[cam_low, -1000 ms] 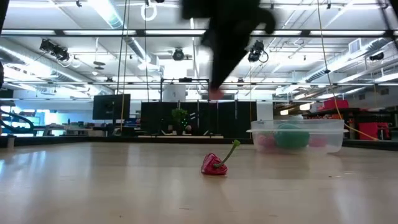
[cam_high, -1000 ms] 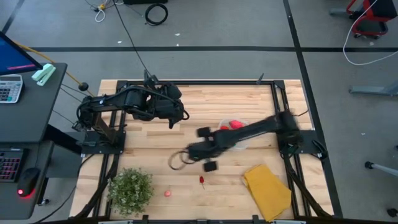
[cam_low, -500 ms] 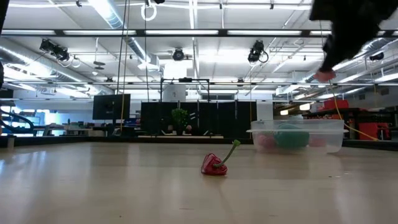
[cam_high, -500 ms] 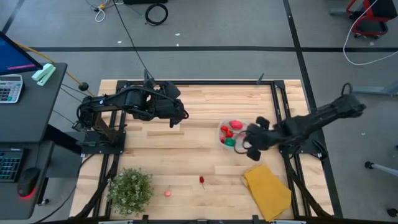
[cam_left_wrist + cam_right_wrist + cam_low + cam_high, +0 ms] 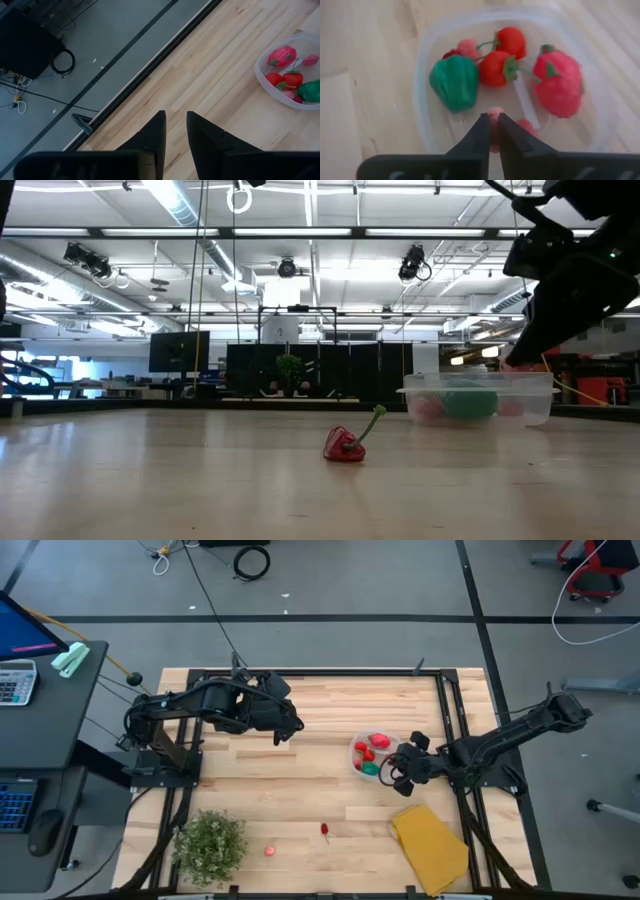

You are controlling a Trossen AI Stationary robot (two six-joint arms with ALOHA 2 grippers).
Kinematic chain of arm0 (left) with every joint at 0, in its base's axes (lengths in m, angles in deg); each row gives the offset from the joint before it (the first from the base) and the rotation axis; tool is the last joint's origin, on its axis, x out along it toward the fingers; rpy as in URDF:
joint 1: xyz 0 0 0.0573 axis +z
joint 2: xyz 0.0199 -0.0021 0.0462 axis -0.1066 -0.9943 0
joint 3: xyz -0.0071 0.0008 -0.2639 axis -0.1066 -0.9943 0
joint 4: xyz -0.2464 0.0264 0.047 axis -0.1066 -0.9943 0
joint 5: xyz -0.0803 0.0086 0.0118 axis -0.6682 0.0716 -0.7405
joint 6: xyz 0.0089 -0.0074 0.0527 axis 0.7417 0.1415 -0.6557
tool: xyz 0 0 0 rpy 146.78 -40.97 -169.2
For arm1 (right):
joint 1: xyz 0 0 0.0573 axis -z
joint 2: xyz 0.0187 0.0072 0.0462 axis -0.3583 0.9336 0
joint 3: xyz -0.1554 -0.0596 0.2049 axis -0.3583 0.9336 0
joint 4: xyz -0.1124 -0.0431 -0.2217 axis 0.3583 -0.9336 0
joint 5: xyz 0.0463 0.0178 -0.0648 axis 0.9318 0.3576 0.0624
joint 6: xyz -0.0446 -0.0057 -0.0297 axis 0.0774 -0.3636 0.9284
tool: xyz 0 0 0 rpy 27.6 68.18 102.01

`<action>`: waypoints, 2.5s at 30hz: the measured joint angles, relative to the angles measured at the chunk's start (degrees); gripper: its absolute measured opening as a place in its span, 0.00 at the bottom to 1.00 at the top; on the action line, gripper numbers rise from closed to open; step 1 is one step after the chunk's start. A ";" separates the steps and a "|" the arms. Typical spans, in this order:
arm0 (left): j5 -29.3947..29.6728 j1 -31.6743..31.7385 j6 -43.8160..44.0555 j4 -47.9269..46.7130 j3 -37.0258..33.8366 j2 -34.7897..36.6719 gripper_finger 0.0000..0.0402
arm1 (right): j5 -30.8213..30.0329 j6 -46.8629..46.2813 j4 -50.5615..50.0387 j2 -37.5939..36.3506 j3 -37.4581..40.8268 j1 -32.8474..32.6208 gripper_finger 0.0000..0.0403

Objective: Pick and placing Produce into tupperware
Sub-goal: Put the pink peach into the transparent container

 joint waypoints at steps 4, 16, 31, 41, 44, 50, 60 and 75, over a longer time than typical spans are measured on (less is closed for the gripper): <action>0.00 0.00 -0.04 -0.02 0.00 -0.01 0.22 | 3.52 3.95 3.07 4.13 0.00 1.75 0.13; 0.02 0.00 -1.75 -0.09 0.00 0.01 0.21 | 4.82 5.68 8.84 8.85 -2.95 4.66 0.37; -17.05 -12.61 3.40 -0.14 0.00 -6.97 0.23 | 3.62 19.59 9.01 2.71 -15.17 2.44 0.37; -26.39 -21.36 28.75 -0.15 -0.07 -19.01 0.20 | 1.50 30.10 8.85 2.02 -15.17 3.58 0.37; -29.78 -23.12 32.84 -0.19 -0.07 -22.09 0.20 | 1.42 33.85 8.89 1.99 -16.28 4.60 0.37; -38.77 -26.12 34.91 -0.23 -0.04 -28.56 0.27 | 1.43 36.82 9.05 1.99 -19.45 5.90 0.37; -54.86 -27.04 30.55 5.02 -0.04 -36.84 0.48 | 1.49 38.39 6.20 1.99 -19.65 5.87 0.37; -60.39 -26.29 32.37 2.98 -0.02 -38.68 0.53 | 1.58 38.27 0.85 1.99 -19.63 5.87 0.36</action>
